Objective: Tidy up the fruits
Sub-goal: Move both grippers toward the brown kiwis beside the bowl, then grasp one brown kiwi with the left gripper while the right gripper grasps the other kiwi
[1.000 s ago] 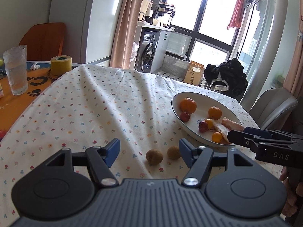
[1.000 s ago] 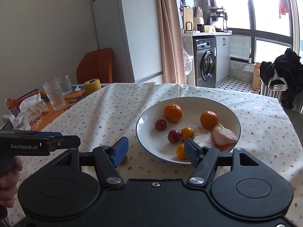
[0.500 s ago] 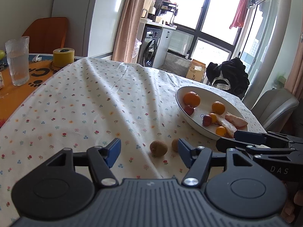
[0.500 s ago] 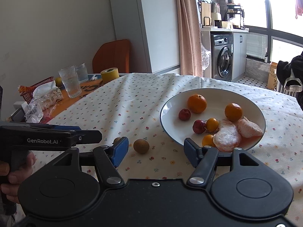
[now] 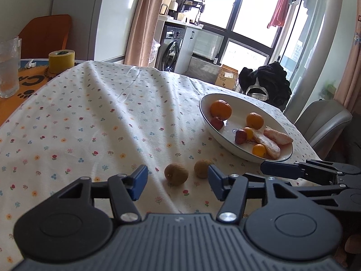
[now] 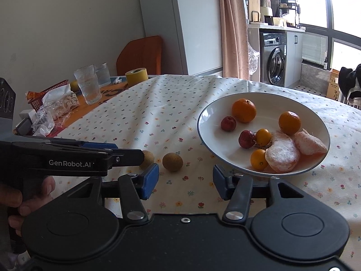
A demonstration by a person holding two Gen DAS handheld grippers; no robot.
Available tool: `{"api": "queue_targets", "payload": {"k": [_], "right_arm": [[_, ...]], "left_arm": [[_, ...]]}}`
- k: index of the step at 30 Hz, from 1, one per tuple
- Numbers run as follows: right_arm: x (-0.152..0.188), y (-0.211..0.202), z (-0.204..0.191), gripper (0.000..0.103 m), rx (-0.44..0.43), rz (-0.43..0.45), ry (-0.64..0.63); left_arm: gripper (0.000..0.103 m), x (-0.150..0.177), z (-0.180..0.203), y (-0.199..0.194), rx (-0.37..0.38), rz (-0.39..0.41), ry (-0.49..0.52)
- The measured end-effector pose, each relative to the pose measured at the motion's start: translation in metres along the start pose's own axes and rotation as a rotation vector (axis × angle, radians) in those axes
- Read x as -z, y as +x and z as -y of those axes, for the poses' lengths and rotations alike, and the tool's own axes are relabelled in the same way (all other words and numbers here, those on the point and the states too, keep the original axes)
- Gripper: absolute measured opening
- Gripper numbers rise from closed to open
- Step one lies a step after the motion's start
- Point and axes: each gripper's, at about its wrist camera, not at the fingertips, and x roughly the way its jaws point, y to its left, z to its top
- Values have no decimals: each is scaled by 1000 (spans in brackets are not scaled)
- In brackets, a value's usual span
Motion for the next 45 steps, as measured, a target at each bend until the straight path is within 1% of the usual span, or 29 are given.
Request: {"api": "queue_targets", "payload": {"k": [3, 8, 10, 14, 16, 17, 19, 21, 27, 43, 45], "right_arm": [[0, 1, 2, 50, -1, -5, 2], [1, 0, 5, 50, 8, -12, 2], [2, 0, 7, 50, 13, -16, 2], [2, 0, 9, 50, 20, -20, 4], [2, 1, 9, 50, 21, -20, 3], [2, 1, 9, 50, 20, -20, 4], [1, 2, 8, 50, 16, -19, 4], [0, 4, 6, 50, 10, -20, -2], [-4, 15, -4, 49, -19, -27, -16], [-11, 40, -20, 48, -51, -51, -36], [-11, 42, -21, 43, -54, -57, -36]], "left_arm": [[53, -1, 1, 6, 9, -9, -2], [52, -1, 7, 15, 24, -17, 11], [47, 0, 8, 19, 31, -22, 10], [45, 2, 8, 24, 18, -16, 12], [34, 2, 6, 26, 21, -29, 7], [32, 2, 5, 27, 17, -31, 8], [23, 3, 2, 29, 5, -41, 3], [23, 3, -2, 27, 17, -42, -9], [23, 1, -4, 18, 10, -29, -4], [23, -1, -19, -5, -26, -4, -20], [23, -1, -19, -6, -27, -3, -21]]}}
